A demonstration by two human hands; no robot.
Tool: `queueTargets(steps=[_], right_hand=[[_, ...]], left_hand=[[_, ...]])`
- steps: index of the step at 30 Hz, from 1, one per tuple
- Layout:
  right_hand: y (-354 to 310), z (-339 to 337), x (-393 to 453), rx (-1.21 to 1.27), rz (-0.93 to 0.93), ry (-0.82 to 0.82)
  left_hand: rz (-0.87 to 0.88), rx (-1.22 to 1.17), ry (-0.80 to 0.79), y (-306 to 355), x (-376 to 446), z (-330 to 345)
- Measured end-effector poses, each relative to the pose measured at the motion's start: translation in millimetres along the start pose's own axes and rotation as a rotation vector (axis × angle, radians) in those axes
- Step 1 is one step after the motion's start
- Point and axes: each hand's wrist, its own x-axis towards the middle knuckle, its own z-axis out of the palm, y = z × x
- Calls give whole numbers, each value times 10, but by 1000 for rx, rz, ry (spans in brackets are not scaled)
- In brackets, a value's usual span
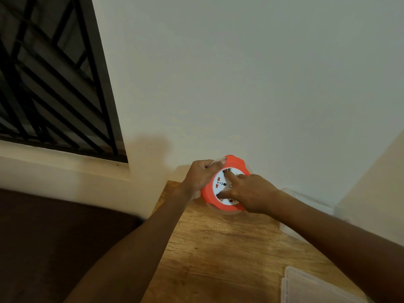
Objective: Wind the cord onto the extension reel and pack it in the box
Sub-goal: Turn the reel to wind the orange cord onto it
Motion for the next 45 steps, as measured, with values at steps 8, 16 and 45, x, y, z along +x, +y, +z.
queueTargets(steps=[8,16,45], right_hand=[[8,6,51,-167,-12,-26],[86,47,61,-203,-80,-41],[-194,521,25,823,720,372]], left_hand=[[3,21,-42,69,43,44],[2,73,-73,106,76,64],[-52,-205,317,-226,-33,475]])
